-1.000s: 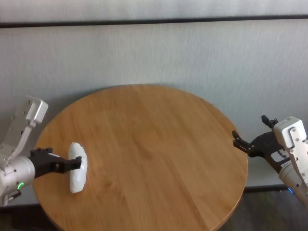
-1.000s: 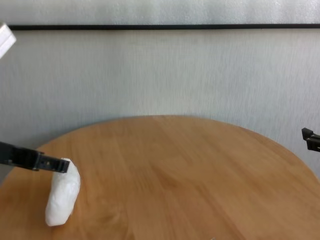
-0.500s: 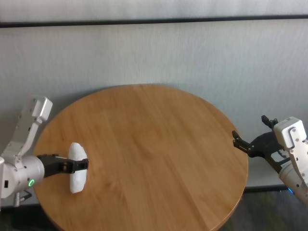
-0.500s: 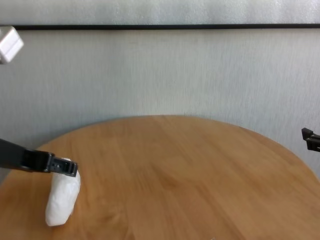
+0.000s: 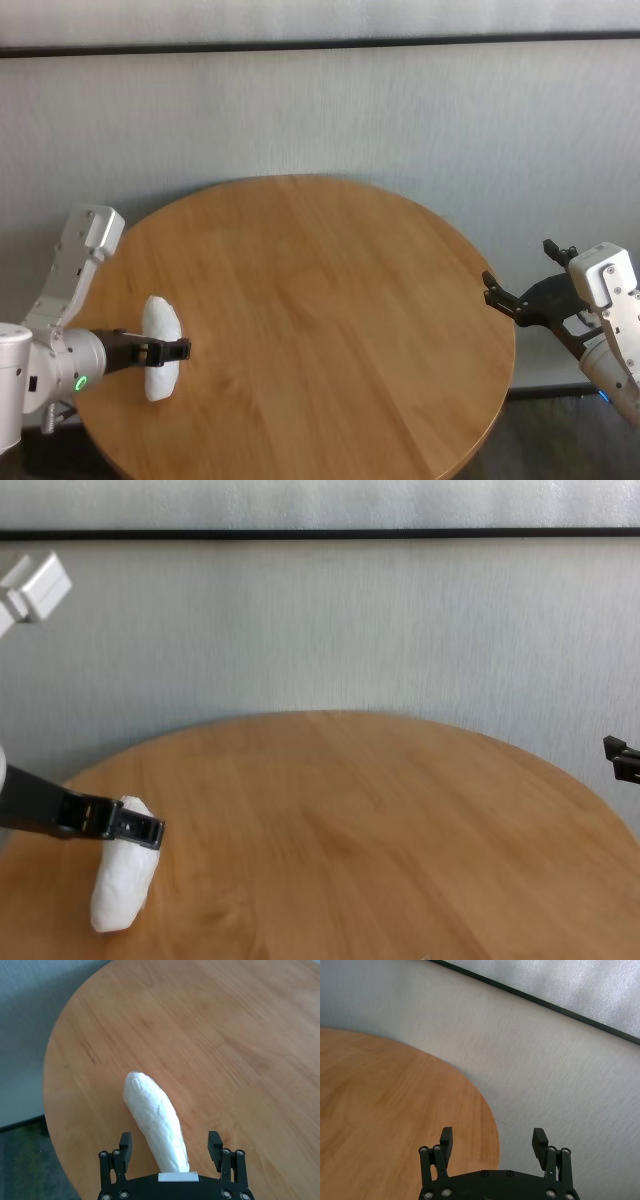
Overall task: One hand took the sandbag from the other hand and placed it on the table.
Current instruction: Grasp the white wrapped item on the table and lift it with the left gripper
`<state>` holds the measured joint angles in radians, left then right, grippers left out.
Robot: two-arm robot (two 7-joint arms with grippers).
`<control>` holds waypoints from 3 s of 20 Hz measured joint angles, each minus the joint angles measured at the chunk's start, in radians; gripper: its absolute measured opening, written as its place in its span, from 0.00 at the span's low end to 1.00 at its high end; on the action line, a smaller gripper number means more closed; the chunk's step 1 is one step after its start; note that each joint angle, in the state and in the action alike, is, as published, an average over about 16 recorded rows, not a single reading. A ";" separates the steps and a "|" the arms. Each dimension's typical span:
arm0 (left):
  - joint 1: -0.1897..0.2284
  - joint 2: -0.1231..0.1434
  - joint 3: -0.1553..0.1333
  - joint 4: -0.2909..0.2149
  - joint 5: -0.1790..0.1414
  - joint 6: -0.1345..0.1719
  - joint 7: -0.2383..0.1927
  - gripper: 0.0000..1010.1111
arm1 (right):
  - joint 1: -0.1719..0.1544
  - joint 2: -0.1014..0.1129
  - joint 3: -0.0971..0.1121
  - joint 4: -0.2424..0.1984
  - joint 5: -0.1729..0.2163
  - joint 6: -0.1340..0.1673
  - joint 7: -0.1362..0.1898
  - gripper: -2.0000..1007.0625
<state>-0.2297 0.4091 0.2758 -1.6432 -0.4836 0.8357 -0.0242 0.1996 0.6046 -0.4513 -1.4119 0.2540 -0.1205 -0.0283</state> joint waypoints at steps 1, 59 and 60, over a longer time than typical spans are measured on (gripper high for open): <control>-0.001 -0.004 0.002 0.003 0.003 0.004 0.002 0.99 | 0.000 0.000 0.000 0.000 0.000 0.000 0.000 0.99; -0.052 -0.083 -0.027 0.174 0.116 -0.005 -0.082 0.99 | 0.000 0.000 0.000 0.000 0.000 0.000 0.000 0.99; -0.052 -0.084 -0.028 0.175 0.117 -0.005 -0.086 0.99 | 0.000 0.000 0.000 0.000 0.000 0.000 0.000 0.99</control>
<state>-0.2820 0.3249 0.2476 -1.4680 -0.3666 0.8309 -0.1099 0.1996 0.6046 -0.4514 -1.4119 0.2540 -0.1205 -0.0283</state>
